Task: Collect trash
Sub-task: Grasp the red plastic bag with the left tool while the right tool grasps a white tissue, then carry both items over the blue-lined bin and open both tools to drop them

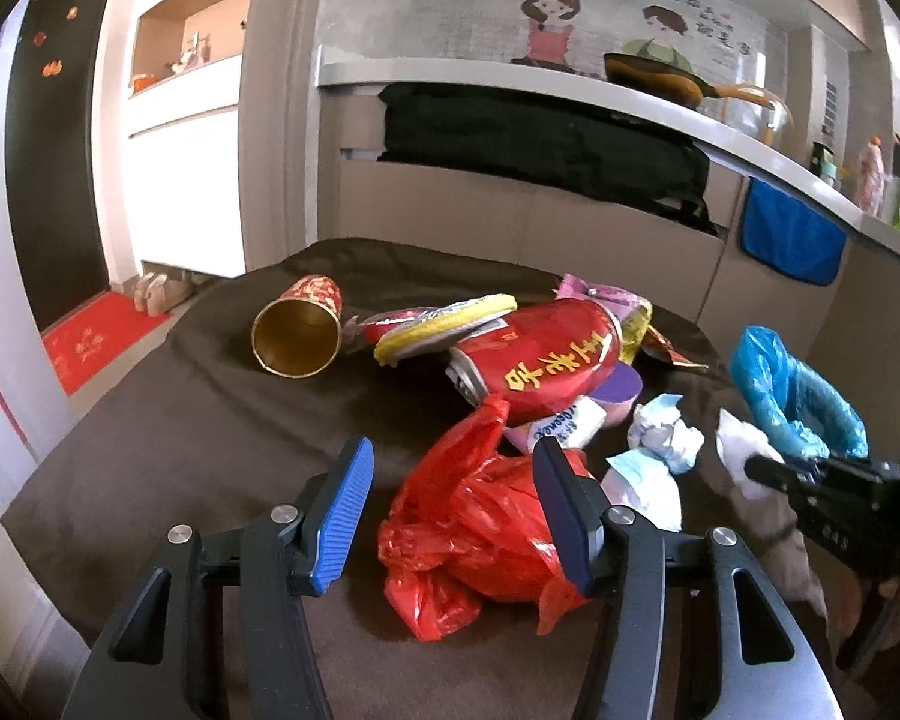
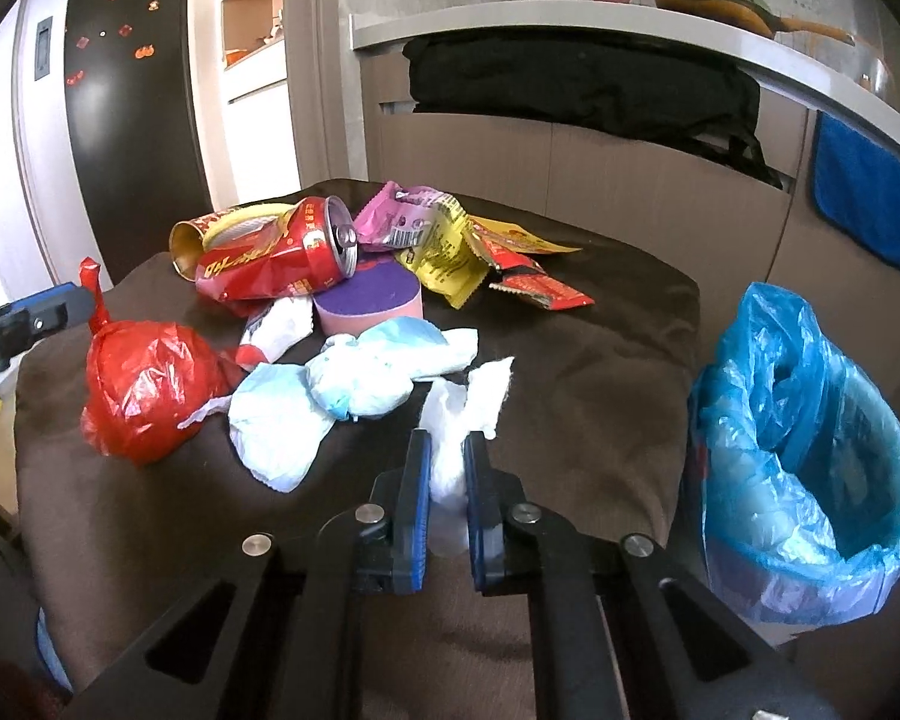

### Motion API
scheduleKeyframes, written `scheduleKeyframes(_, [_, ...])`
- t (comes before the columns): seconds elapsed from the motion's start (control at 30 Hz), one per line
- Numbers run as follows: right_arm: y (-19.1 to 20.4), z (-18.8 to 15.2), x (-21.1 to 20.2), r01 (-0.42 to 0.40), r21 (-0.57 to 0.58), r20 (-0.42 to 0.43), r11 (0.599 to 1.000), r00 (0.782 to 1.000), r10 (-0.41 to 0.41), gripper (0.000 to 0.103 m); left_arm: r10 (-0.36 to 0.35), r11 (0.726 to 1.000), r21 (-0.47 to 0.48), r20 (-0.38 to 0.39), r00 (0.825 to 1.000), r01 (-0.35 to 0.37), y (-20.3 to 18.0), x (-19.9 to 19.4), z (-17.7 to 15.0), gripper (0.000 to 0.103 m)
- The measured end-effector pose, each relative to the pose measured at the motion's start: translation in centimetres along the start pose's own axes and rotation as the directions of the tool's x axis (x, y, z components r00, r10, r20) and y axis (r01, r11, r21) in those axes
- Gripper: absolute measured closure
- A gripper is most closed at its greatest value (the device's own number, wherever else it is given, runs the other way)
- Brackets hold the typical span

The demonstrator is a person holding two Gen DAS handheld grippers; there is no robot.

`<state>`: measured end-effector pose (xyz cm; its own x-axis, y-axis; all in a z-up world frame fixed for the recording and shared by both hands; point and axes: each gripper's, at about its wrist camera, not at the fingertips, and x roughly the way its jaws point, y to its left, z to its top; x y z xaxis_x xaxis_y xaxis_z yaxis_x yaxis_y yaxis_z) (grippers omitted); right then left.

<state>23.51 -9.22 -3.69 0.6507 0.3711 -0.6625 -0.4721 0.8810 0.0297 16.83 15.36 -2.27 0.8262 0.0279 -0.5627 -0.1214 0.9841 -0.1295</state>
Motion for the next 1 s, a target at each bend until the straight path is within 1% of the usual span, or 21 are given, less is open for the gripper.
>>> scheduleKeyframes(0.1, [0.0, -0.4, -0.1, 0.002, 0.006, -0.001, 1.000, 1.000, -0.002, 0.094, 0.013, 1.000, -0.008, -0.009, 1.000, -0.014, 0.3, 0.7, 0.1, 0.058])
scheduleKeyframes(0.17, [0.0, -0.5, -0.1, 0.003, 0.006, -0.002, 1.000, 1.000, -0.003, 0.094, 0.021, 1.000, -0.001, -0.012, 1.000, -0.021, 0.3, 1.1, 0.1, 0.078])
scheduleKeyframes(0.27, [0.0, -0.5, -0.4, -0.006, 0.017, -0.001, 1.000, 1.000, 0.006, 0.094, 0.028, 1.000, -0.003, -0.018, 0.999, -0.028, 0.5, 1.3, 0.0, 0.091])
scheduleKeyframes(0.33, [0.0, -0.4, -0.7, -0.009, 0.017, 0.005, 1.000, 1.000, 0.009, 0.094, 0.035, 0.999, 0.005, -0.005, 0.999, -0.035, 0.5, 0.9, 0.1, 0.094])
scheduleKeyframes(0.43, [0.0, 0.0, -1.3, 0.006, 0.011, 0.026, 1.000, 1.000, -0.006, 0.094, 0.050, 0.998, 0.029, 0.030, 0.998, -0.050, -0.1, -0.1, 0.7, 0.095])
scheduleKeyframes(0.5, [-0.1, 0.1, -1.4, 0.005, 0.015, 0.028, 1.000, 1.000, -0.005, 0.094, 0.045, 0.998, 0.044, 0.061, 0.997, -0.048, -0.8, -1.1, 1.5, 0.096])
scheduleKeyframes(0.6, [-1.0, 0.7, -2.0, -0.006, 0.049, 0.054, 0.999, 0.999, 0.003, 0.094, 0.032, 0.997, 0.072, 0.098, 0.995, -0.039, -2.3, -2.0, 2.7, 0.096])
scheduleKeyframes(0.7, [-1.7, 1.1, -2.7, -0.003, 0.071, 0.079, 0.997, 0.997, -0.003, 0.094, -0.012, 0.995, 0.097, 0.130, 0.991, 0.000, -4.5, -2.9, 4.2, 0.096])
scheduleKeyframes(0.8, [-2.6, 1.2, -3.4, 0.008, 0.087, 0.102, 0.996, 0.995, -0.017, 0.094, -0.054, 0.988, 0.149, 0.164, 0.985, 0.030, -7.8, -3.1, 5.8, 0.096])
scheduleKeyframes(0.83, [-3.1, 1.3, -3.8, 0.013, 0.094, 0.113, 0.995, 0.993, -0.024, 0.094, -0.080, 0.985, 0.163, 0.166, 0.983, 0.053, -9.0, -3.0, 6.4, 0.096])
scheduleKeyframes(0.87, [-4.6, 1.3, -4.7, 0.035, 0.114, 0.133, 0.993, 0.990, -0.050, 0.094, -0.108, 0.982, 0.169, 0.162, 0.981, 0.080, -10.1, -2.8, 6.8, 0.096])
scheduleKeyframes(0.9, [-4.6, 1.3, -4.7, 0.035, 0.114, 0.133, 0.993, 0.990, -0.050, 0.094, -0.137, 0.979, 0.173, 0.155, 0.978, 0.110, -11.2, -2.5, 7.3, 0.096])
scheduleKeyframes(0.93, [-6.7, 1.1, -5.8, 0.057, 0.143, 0.150, 0.988, 0.985, -0.079, 0.094, -0.166, 0.974, 0.177, 0.150, 0.975, 0.139, -12.5, -2.1, 7.8, 0.096])
scheduleKeyframes(1.0, [-8.7, 0.8, -6.8, 0.084, 0.163, 0.163, 0.983, 0.980, -0.111, 0.094, -0.220, 0.963, 0.186, 0.138, 0.966, 0.193, -15.3, -0.9, 8.6, 0.096])
